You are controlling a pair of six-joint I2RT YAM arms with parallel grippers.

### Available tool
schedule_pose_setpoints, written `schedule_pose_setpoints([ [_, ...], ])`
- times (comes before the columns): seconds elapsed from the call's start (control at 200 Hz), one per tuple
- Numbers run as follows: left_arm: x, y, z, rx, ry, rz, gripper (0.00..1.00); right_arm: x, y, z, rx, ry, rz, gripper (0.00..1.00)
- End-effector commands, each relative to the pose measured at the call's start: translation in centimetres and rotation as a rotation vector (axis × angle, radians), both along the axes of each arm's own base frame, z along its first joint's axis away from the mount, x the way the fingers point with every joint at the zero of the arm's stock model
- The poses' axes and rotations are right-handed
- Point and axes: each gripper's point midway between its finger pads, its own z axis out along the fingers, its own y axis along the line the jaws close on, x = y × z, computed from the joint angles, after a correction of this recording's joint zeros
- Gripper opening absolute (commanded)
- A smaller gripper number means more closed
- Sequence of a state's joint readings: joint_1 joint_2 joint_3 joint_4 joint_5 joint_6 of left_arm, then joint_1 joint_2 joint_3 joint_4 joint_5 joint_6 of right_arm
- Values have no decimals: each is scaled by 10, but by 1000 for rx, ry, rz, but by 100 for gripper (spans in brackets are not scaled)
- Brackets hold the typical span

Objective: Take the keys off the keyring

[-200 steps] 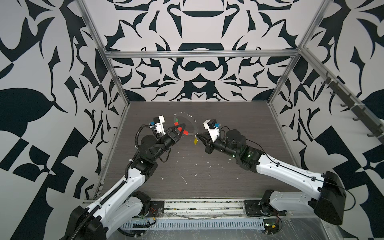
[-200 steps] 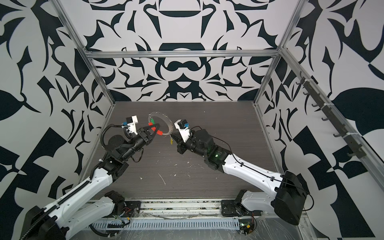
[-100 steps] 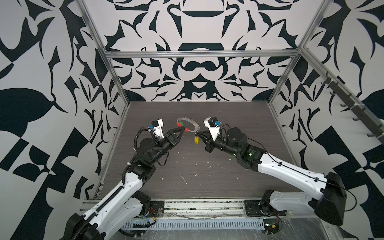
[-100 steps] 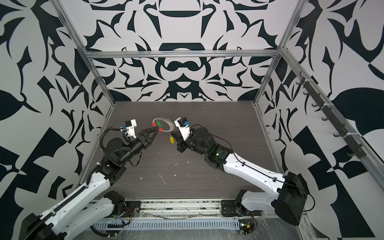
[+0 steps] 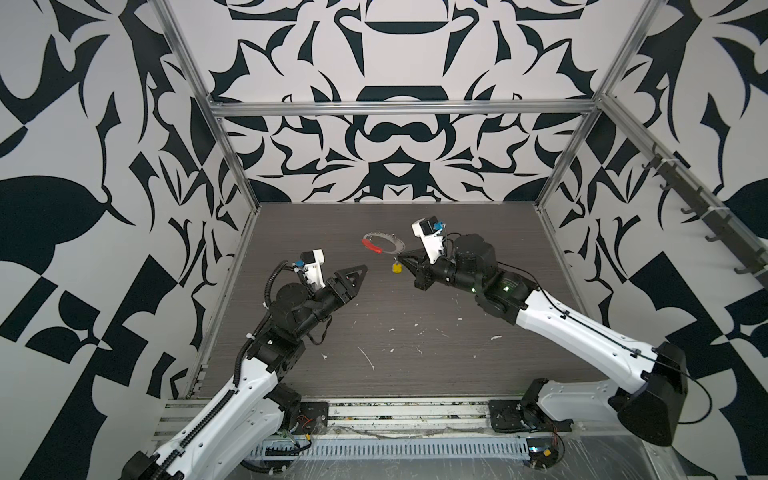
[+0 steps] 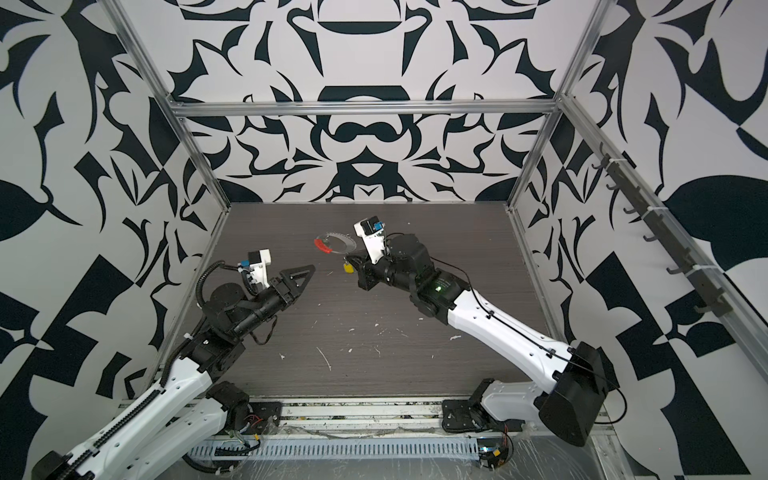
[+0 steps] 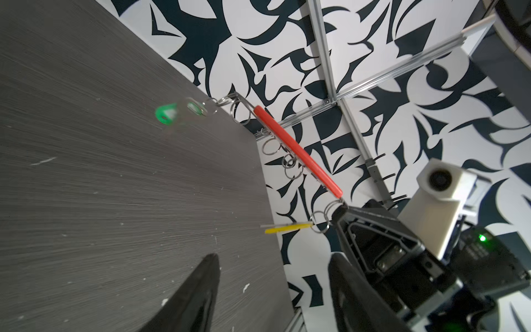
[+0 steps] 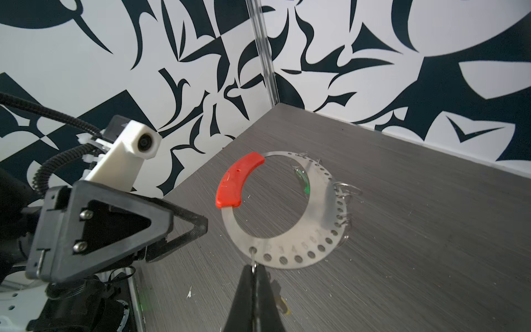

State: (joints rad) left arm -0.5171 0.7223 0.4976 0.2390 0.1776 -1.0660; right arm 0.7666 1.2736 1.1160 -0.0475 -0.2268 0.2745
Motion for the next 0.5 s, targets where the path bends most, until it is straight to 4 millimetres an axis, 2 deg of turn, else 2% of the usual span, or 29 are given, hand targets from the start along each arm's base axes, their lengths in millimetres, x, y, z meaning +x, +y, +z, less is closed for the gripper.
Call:
schedule_pose_setpoints([
  [0.0, -1, 6, -6, 41, -6, 20, 74, -7, 0, 22, 50, 46, 38, 0],
  [0.135, 3, 3, 3, -20, -44, 22, 84, -8, 0, 19, 42, 48, 43, 0],
  [0.16, 4, 2, 6, -37, -51, 20, 89, -8, 0, 17, 41, 50, 41, 0],
  [0.275, 12, -12, 15, -124, -57, -27, 92, -7, 3, 17, 57, 52, 51, 0],
  [0.31, 14, -16, 16, -148, -52, -43, 97, -7, 4, 17, 60, 50, 52, 0],
  [0.495, 27, -25, 18, -219, -37, -60, 96, -10, 8, 16, 63, 43, 71, 0],
])
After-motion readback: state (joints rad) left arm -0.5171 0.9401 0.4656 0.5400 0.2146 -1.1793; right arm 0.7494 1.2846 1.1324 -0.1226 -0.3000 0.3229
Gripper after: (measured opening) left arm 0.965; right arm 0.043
